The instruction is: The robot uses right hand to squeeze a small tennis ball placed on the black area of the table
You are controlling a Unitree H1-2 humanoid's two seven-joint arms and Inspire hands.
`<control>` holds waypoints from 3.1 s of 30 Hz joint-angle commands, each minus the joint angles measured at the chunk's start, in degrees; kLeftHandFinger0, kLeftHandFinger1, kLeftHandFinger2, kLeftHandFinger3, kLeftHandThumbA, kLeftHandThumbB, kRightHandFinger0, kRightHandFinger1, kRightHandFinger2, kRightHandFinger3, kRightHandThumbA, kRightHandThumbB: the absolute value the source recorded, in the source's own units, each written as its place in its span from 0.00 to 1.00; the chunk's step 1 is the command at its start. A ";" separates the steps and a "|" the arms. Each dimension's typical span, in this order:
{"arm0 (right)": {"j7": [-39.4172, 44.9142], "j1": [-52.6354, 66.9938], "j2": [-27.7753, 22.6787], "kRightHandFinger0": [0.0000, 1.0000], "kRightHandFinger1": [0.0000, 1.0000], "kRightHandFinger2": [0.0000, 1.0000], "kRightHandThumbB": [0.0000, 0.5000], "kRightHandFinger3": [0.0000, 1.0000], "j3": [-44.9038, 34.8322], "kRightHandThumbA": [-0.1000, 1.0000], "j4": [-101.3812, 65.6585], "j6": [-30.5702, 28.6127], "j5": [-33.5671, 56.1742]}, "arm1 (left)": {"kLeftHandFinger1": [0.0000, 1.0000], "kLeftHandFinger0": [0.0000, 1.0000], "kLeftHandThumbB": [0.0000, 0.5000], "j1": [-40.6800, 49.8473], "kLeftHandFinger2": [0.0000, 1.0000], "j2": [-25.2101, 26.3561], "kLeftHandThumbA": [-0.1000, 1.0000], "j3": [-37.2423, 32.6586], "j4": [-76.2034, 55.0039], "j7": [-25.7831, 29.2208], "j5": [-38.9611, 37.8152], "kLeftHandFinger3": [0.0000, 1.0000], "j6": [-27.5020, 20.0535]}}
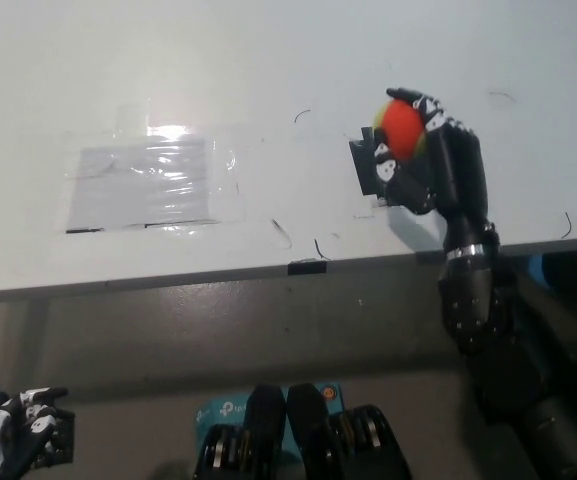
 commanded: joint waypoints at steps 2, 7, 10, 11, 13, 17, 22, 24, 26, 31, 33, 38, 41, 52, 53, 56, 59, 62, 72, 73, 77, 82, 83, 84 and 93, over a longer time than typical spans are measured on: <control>-2.12 -0.28 0.14 0.00 0.00 0.32 0.54 0.23 -0.76 0.00 -0.83 -2.18 0.28 | 0.27 0.19 0.22 0.49 0.44 1.43 0.45 0.37 -1.17 -1.11 -1.26 0.56 -1.82; -3.02 0.53 -0.05 0.00 0.00 0.35 0.51 0.23 -0.73 0.00 0.12 -3.12 0.19 | 0.30 0.22 0.23 0.55 0.45 1.57 0.46 0.28 -1.10 -1.22 -1.03 0.55 -2.13; -2.58 0.99 -0.28 0.00 0.00 0.33 0.50 0.21 -1.10 0.00 -0.17 -2.57 0.66 | 0.33 0.23 0.24 0.41 0.47 1.70 0.47 0.18 -0.66 -1.48 -0.99 0.58 -2.48; -2.33 1.14 -0.32 0.00 0.00 0.33 0.50 0.21 -1.12 0.00 -0.42 -2.32 0.71 | 0.33 0.23 0.25 0.40 0.47 1.70 0.47 0.21 -0.51 -1.69 -1.20 0.58 -2.78; -2.89 1.05 -0.40 0.00 0.00 0.32 0.50 0.20 -1.02 0.00 0.13 -2.42 0.32 | 0.34 0.23 0.27 0.53 0.47 1.73 0.48 0.24 -0.64 -1.60 -0.94 0.58 -2.89; -3.39 1.11 -0.65 0.00 0.00 0.32 0.50 0.20 -0.99 0.00 0.38 -2.54 0.00 | 0.38 0.30 0.26 0.60 0.48 1.99 0.48 0.25 -0.25 -1.75 -0.81 0.56 -3.40; -3.17 1.28 -1.14 0.00 0.00 0.32 0.55 0.20 -1.47 0.00 -0.68 -1.62 -0.06 | 0.39 0.31 0.26 0.34 0.48 1.86 0.47 -0.04 -0.28 -1.74 -0.67 0.58 -3.09; -3.78 0.94 -0.97 0.00 0.00 0.32 0.55 0.20 -1.32 0.00 -0.03 -2.02 -0.43 | 0.38 0.26 0.24 0.67 0.48 1.74 0.46 0.19 -0.32 -1.96 -1.23 0.57 -3.47; -3.37 0.86 -0.53 0.00 0.00 0.32 0.56 0.21 -1.62 0.00 -0.01 -1.28 0.11 | 0.43 0.36 0.26 1.01 0.51 1.88 0.46 0.14 -0.28 -1.78 -0.87 0.56 -3.14; 0.11 -0.49 -1.36 0.00 0.03 0.42 0.49 0.31 -0.39 0.00 -1.44 0.26 -0.82 | 0.43 0.36 0.28 1.14 0.51 2.18 0.47 -0.11 -0.27 -1.86 -0.51 0.58 -2.90; 1.43 -1.26 -2.02 0.00 0.04 0.44 0.46 0.34 0.50 0.00 -1.47 0.57 -1.46 | 0.43 0.36 0.28 1.18 0.51 2.34 0.47 -0.26 -0.04 -1.91 -0.31 0.58 -3.05; 4.97 -4.33 -3.32 0.00 0.06 0.45 0.26 0.37 2.82 0.00 0.22 3.64 -3.46 | 0.42 0.32 0.27 1.21 0.52 2.60 0.45 -0.36 0.45 -1.92 -0.32 0.59 -3.50; 7.89 -6.52 -4.12 0.00 0.12 0.55 0.21 0.43 4.69 0.00 2.95 5.69 -4.26 | 0.42 0.31 0.29 1.20 0.50 2.50 0.44 -0.29 0.09 -1.67 -0.48 0.58 -2.59; 15.41 -10.88 -5.28 0.02 0.47 0.79 0.04 0.48 13.01 0.00 13.12 11.40 -7.58 | 0.38 0.27 0.35 1.46 0.50 2.59 0.39 -0.50 -0.30 -1.87 -0.49 0.56 -2.17; 15.46 -10.99 -5.21 0.02 0.49 0.74 0.02 0.45 13.98 0.00 14.42 11.64 -8.38 | 0.38 0.27 0.35 1.46 0.50 2.64 0.38 -0.54 -0.19 -1.92 -0.43 0.56 -2.37; 14.79 -11.37 -5.07 0.02 0.49 0.61 0.00 0.27 15.50 0.00 16.64 12.04 -9.00 | 0.37 0.26 0.34 0.96 0.51 2.91 0.37 -0.50 0.08 -2.12 -0.58 0.57 -2.51; 17.64 -11.16 -4.94 0.05 0.47 0.57 0.00 0.32 15.67 0.00 17.06 13.45 -7.51 | 0.36 0.25 0.31 0.74 0.52 3.02 0.36 -0.47 -0.39 -2.23 -0.74 0.58 -2.19; 18.34 -10.93 -4.72 0.17 0.47 0.55 0.04 0.47 15.61 0.00 17.71 14.24 -6.90 | 0.35 0.24 0.30 0.23 0.51 3.09 0.34 -0.49 0.05 -2.24 -0.76 0.57 -2.27; 22.30 -10.34 -5.19 1.00 1.00 1.00 0.09 1.00 18.90 0.20 16.74 18.44 -8.94 | 0.33 0.22 0.30 -0.03 0.51 3.00 0.31 -0.43 0.28 -2.44 -0.81 0.57 -2.07; 22.45 -10.31 -5.23 1.00 1.00 1.00 0.11 1.00 18.97 0.21 16.51 18.58 -8.78 | 0.33 0.22 0.30 -0.05 0.52 3.00 0.31 -0.41 0.32 -2.50 -0.82 0.57 -2.10; 23.25 -9.48 -4.96 1.00 1.00 1.00 0.70 1.00 17.34 0.61 12.35 19.40 -7.07 | 0.30 0.19 0.31 -0.40 0.49 3.28 0.33 -0.10 0.76 -2.65 -0.87 0.54 -2.67; 22.39 -8.67 -4.70 1.00 1.00 1.00 1.00 1.00 16.45 0.82 8.72 19.82 -7.03 | 0.31 0.21 0.30 -0.65 0.47 3.58 0.37 -0.11 1.14 -2.82 -0.75 0.55 -3.00; 22.57 -8.54 -4.69 1.00 1.00 1.00 1.00 1.00 16.35 0.83 8.24 20.11 -7.10 | 0.32 0.22 0.30 -0.64 0.47 3.59 0.37 -0.13 1.15 -2.84 -0.73 0.55 -3.14; 22.75 -8.24 -4.60 1.00 1.00 1.00 1.00 1.00 16.19 0.88 6.75 21.01 -7.33 | 0.31 0.21 0.29 -0.58 0.44 3.59 0.37 -0.15 0.94 -2.82 -0.71 0.54 -3.06; 25.12 -5.60 -6.15 1.00 1.00 1.00 1.00 1.00 14.79 0.86 -3.33 22.46 -7.36 | 0.24 0.17 0.31 -0.57 0.35 3.69 0.42 -0.30 1.96 -2.93 -0.52 0.52 -4.07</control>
